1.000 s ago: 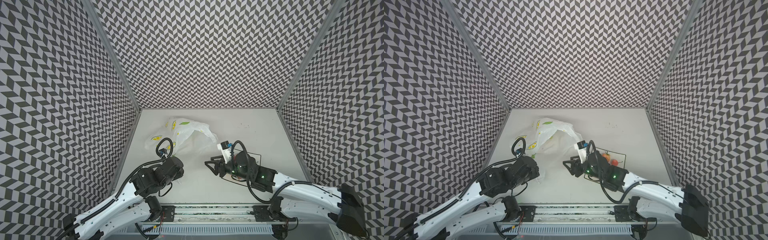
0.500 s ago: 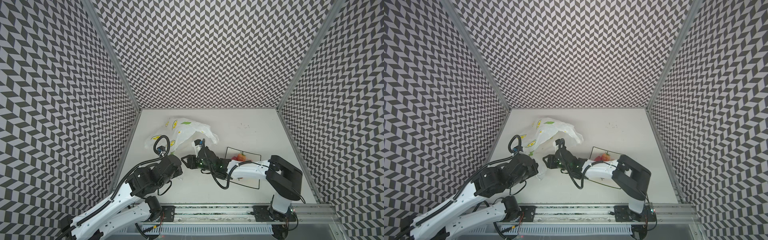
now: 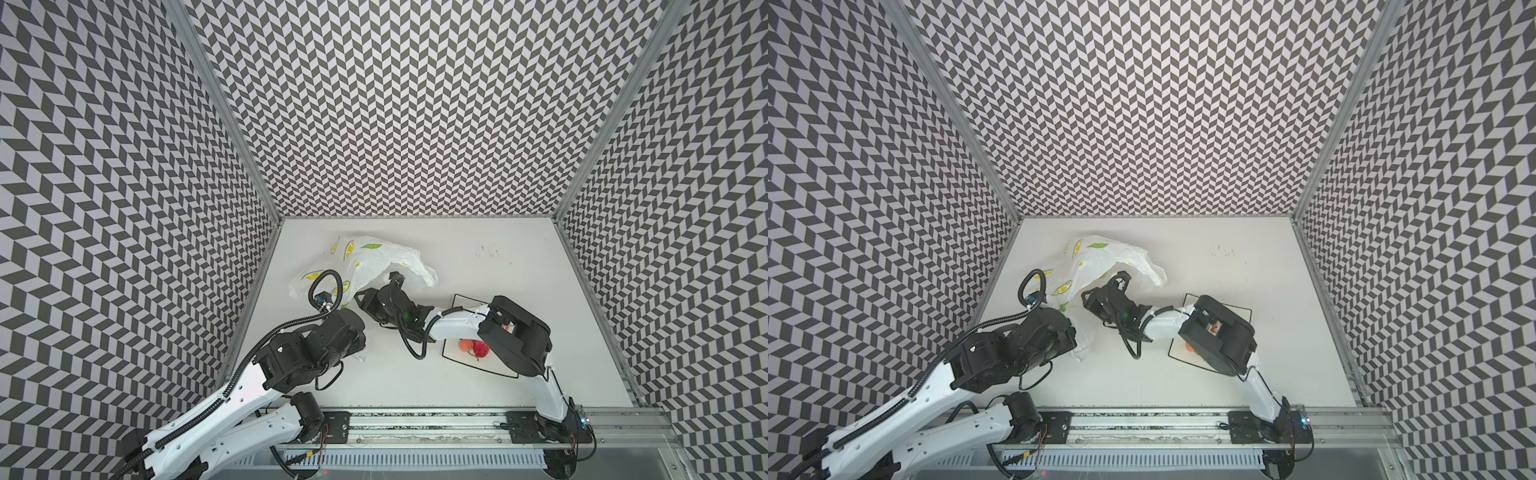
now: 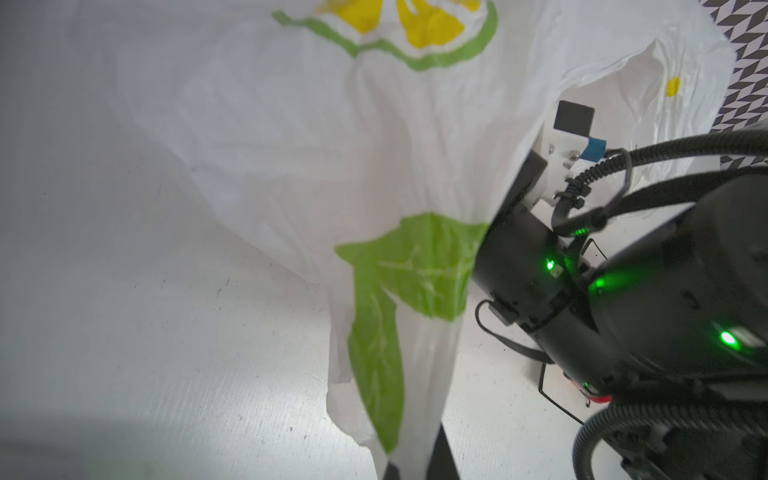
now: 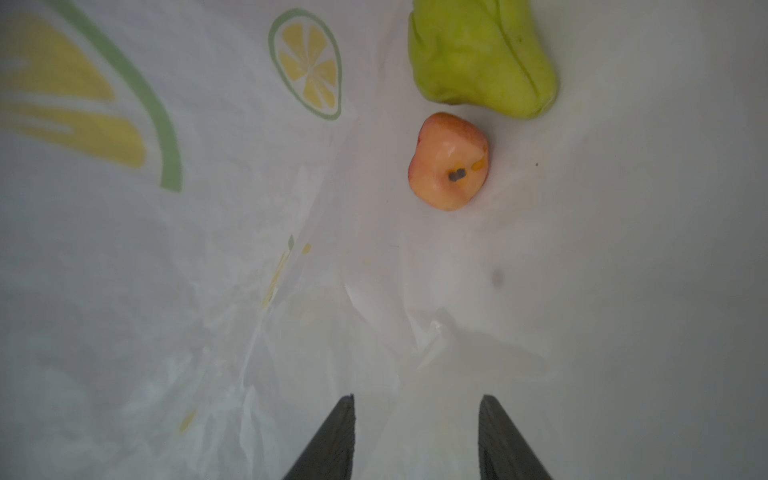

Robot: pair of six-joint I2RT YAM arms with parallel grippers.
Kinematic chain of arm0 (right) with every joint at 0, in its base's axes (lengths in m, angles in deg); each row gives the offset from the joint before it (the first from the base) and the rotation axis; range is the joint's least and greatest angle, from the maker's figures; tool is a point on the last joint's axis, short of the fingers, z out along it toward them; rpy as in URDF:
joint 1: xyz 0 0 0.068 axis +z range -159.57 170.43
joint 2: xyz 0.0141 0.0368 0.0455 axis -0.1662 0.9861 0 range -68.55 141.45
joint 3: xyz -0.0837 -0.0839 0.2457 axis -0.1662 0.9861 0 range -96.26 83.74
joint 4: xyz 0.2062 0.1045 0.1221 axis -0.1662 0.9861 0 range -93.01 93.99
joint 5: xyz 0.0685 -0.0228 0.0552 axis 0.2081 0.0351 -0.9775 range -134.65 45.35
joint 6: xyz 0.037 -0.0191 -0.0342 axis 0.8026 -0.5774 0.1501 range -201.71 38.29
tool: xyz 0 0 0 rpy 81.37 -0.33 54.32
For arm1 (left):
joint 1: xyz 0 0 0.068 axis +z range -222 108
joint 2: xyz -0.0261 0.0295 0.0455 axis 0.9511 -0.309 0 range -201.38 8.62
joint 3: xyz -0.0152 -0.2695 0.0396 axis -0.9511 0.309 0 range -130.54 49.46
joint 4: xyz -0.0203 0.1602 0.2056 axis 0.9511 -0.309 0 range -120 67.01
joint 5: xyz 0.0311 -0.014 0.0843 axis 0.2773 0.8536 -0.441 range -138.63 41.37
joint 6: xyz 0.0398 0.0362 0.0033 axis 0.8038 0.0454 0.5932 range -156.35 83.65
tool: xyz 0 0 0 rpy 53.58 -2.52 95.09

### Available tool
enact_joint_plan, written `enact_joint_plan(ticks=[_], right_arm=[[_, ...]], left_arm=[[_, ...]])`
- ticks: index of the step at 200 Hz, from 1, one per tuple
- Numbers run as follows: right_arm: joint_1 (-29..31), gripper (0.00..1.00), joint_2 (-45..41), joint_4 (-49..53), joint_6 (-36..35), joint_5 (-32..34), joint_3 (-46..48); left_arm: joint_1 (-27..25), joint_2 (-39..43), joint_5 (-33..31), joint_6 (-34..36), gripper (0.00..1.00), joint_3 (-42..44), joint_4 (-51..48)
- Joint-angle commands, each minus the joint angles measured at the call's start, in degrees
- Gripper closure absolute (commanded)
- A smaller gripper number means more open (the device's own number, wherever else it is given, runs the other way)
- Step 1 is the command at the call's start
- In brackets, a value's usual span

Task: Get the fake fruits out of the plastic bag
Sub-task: 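Move the right gripper back into the bag above the remaining fruits, then lower the right gripper onto the pink-yellow pear and close on it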

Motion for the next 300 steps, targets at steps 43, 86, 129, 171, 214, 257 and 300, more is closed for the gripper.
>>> enact_joint_plan(ticks=[43, 86, 129, 171, 214, 257, 300], right_arm=[[-2.6, 0.53, 8.4, -1.6, 9.2, 0.8, -9.5], [-4.2, 0.55, 13.3, 1.1, 10.8, -0.6, -16.3], [-5.1, 0.57, 16.8, 5.0, 12.7, 0.0, -22.5], [-6.0, 0.59, 19.4, 8.8, 13.8, -0.1, -27.2], [-6.4, 0.63, 21.0, 11.1, 14.4, -0.3, -29.4], [-6.4, 0.75, 20.3, 10.5, 13.9, 0.1, -28.2], [-6.4, 0.89, 19.1, 8.7, 13.3, 0.3, -26.8]], left_arm=[[-0.2, 0.6, -2.0, -0.8, 1.0, -2.7, -2.9], [-0.2, 0.5, -1.6, -0.3, 1.0, -2.7, -3.1], [-0.2, 0.3, -1.6, -0.1, 1.0, -3.0, -3.5], [-0.2, 0.4, -1.7, 0.0, 1.0, -3.5, -4.0], [-0.2, 0.2, -1.9, 0.0, 1.0, -4.0, -4.0], [-0.2, 0.2, -2.1, -0.1, 1.0, -4.0, -4.1], [-0.2, 0.2, -2.1, 0.0, 1.0, -4.0, -3.8]])
